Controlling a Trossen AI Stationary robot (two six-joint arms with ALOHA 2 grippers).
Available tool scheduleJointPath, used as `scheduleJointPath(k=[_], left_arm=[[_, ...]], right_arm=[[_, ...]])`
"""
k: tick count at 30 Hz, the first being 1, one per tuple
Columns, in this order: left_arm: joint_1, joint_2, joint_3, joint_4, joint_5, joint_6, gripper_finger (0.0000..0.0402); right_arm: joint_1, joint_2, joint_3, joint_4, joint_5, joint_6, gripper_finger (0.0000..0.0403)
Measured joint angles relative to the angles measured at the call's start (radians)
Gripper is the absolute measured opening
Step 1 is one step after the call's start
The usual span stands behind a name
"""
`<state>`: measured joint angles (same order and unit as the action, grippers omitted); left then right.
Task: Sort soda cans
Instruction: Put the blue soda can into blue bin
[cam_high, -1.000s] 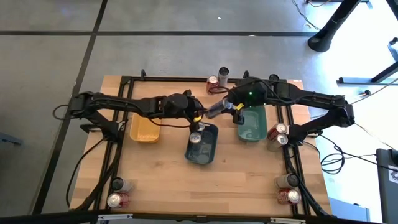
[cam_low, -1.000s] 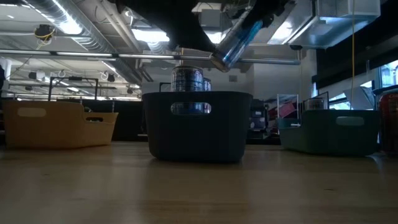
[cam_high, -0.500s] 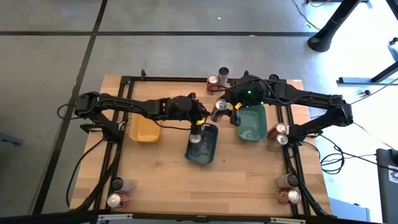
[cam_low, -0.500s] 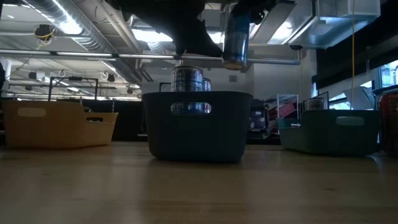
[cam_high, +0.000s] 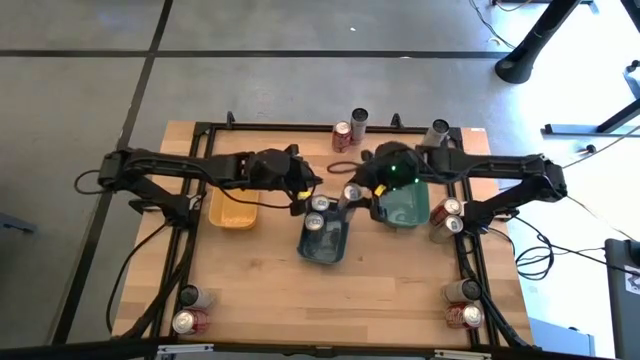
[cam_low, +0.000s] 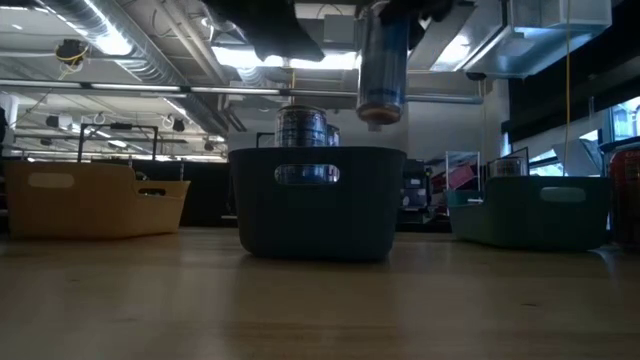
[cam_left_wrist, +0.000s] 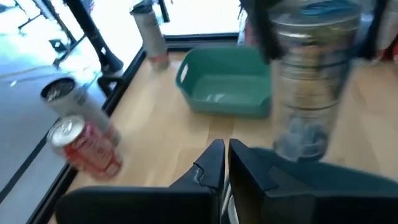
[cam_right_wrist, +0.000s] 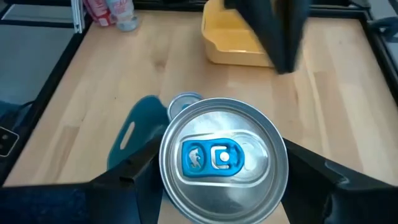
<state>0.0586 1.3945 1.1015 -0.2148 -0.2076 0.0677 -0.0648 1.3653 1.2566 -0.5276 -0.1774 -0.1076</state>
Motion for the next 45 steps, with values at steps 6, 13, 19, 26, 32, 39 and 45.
scheduleJointPath(k=[6, 13, 19, 26, 32, 39, 45], left_arm=[[0.000, -0.001, 0.000, -0.046, -0.016, -0.021, 0.0012], [0.000, -0.001, 0.000, -0.044, -0.017, -0.035, 0.0014], [0.000, 0.005, 0.000, -0.056, -0.017, -0.034, 0.0015], [0.000, 0.005, 0.000, -0.066, -0.017, -0.032, 0.0015], [0.000, 0.005, 0.000, -0.068, -0.016, -0.011, 0.0015], [0.000, 0.005, 0.000, -0.068, -0.016, -0.011, 0.0015], [0.000, 0.005, 0.000, -0.067, -0.016, -0.011, 0.0015]], right_arm=[[0.014, 0.029, -0.101, 0.142, 0.017, 0.028, 0.0241], [0.012, 0.098, -0.137, 0.199, 0.056, 0.047, 0.0241], [0.012, 0.178, -0.139, 0.195, 0.099, 0.032, 0.0241], [0.012, 0.257, -0.139, 0.205, 0.176, 0.020, 0.0241], [0.013, 0.289, -0.138, 0.247, 0.212, -0.030, 0.0241], [-0.006, 0.291, -0.138, 0.272, 0.299, -0.100, 0.0241], [-0.043, 0.291, -0.138, 0.263, 0.259, -0.075, 0.0241]])
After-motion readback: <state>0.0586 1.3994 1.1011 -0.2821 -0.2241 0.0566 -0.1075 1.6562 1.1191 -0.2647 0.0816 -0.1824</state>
